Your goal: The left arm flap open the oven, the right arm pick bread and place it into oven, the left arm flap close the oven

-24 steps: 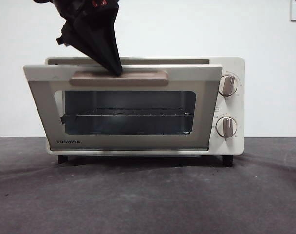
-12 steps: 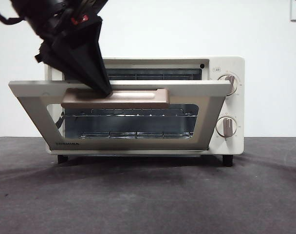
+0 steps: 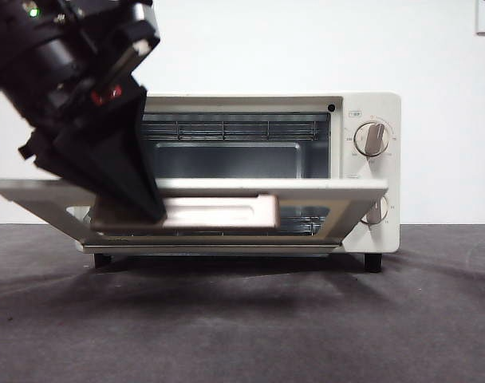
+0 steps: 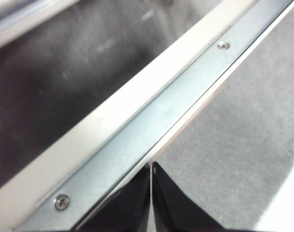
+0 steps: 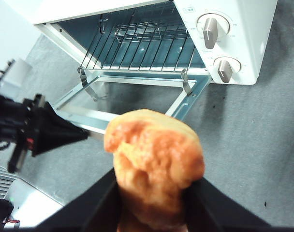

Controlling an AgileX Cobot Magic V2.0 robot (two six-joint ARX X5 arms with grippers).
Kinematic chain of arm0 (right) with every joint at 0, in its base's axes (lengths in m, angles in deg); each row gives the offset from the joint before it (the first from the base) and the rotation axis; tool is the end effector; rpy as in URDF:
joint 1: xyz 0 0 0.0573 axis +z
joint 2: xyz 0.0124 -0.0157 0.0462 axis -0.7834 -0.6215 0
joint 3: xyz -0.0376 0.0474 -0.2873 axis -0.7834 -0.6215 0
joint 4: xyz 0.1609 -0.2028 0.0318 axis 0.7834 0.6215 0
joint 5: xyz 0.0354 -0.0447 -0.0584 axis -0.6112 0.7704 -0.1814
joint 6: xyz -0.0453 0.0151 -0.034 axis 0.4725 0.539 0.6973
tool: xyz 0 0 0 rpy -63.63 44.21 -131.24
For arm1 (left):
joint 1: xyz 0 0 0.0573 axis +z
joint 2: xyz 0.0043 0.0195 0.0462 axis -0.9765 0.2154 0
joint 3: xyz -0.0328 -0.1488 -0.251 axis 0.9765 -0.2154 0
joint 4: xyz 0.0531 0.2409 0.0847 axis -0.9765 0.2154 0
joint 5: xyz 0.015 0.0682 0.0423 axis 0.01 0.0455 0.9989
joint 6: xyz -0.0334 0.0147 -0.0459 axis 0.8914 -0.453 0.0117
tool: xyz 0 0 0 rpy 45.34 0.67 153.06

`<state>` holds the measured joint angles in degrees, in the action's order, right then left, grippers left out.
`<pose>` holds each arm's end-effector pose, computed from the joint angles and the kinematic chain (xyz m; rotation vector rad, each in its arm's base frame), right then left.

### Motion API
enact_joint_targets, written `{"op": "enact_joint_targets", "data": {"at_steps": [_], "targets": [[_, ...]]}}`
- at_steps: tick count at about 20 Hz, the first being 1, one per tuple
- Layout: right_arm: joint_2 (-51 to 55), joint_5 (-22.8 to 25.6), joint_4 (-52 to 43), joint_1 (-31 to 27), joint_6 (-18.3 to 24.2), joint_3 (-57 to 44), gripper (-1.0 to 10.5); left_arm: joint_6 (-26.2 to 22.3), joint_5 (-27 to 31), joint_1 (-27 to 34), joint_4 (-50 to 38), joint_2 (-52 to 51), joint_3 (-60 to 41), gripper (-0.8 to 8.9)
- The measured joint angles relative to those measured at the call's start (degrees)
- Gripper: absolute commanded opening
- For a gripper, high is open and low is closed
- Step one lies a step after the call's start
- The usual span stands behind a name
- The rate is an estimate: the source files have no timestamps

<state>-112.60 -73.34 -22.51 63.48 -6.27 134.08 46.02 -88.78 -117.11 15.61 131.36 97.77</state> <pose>0.0833 0.0355 0.3358 0.3823 0.7302 0.5793 0.1864 -0.1649 0.2362 0.1632 0.9350 -0.8296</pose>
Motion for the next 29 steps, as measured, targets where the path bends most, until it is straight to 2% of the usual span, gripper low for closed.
{"op": "enact_joint_targets", "data": {"at_steps": [3, 11, 15, 21, 22, 26, 28, 29], "targets": [[0.0, 0.0, -0.02, 0.0, -0.02, 0.0, 1.6, 2.19, 0.52, -0.57, -1.9, 0.02, -2.14, 0.16], [0.0, 0.0, -0.02, 0.0, 0.0, 0.0, 1.6, 4.0, 2.91, -1.79, -1.84, 0.07, -3.3, 0.16], [0.0, -0.11, -0.02, 0.0, 0.0, 0.0, 1.6, 6.14, 1.79, -1.99, -0.66, -0.13, -3.28, 0.16], [-1.6, -7.34, -3.13, 0.57, -0.55, 0.0, 1.6, 6.78, 1.53, -1.99, 7.98, -11.69, -1.14, 0.16], [-2.67, -8.63, -4.92, 1.31, -1.07, 0.0, 1.6, 6.78, 1.53, -1.99, 9.2, -14.23, -0.39, 0.16], [-9.03, -8.79, -13.62, 7.17, -4.04, 0.0, 1.6, 8.68, 1.6, -1.99, 14.69, -23.67, 1.64, 0.16], [-13.0, -6.82, -18.05, 11.54, -5.55, 0.0, 1.6, 9.38, 2.34, -1.99, 18.27, -27.54, 3.23, 0.16], [-15.17, -4.33, -20.15, 13.97, -6.23, 0.0, 1.6, 9.55, 3.3, -1.99, 19.91, -29.22, 4.35, 0.16]]}}
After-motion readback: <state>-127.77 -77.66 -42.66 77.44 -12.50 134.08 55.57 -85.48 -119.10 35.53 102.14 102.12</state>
